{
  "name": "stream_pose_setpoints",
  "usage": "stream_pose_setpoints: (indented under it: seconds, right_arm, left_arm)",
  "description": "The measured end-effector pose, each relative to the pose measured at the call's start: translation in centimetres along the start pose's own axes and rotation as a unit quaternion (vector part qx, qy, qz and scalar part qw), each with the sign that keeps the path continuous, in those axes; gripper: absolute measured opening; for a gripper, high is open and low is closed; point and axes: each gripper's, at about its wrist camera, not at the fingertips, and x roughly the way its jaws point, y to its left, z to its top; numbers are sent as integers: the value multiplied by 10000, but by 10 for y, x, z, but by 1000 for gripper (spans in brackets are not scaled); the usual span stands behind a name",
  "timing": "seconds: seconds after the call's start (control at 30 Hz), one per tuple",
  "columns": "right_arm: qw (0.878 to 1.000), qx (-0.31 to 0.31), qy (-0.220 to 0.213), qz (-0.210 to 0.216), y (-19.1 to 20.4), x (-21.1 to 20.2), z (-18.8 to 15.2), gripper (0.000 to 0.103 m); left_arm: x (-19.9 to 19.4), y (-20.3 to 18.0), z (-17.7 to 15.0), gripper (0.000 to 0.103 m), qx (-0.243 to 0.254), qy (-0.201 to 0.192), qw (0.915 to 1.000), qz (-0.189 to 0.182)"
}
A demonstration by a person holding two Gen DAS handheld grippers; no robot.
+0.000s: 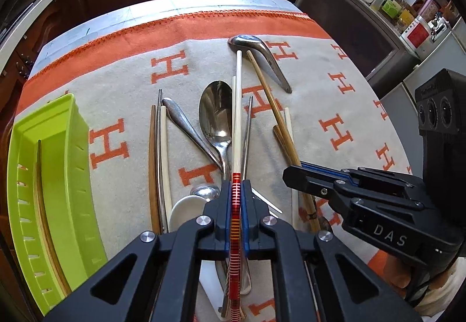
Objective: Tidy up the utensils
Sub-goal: 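Place both held chopsticks into the green tray and open both tools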
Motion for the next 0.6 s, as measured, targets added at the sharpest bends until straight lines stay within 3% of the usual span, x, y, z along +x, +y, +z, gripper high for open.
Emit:
stream_pose_setpoints:
  seconds: [0.6]
  right_arm:
    - [9986, -312, -237, 352, 40, -44, -13, 6]
  left_arm:
    - [-70, 14, -48, 4, -635, -596, 9960, -213]
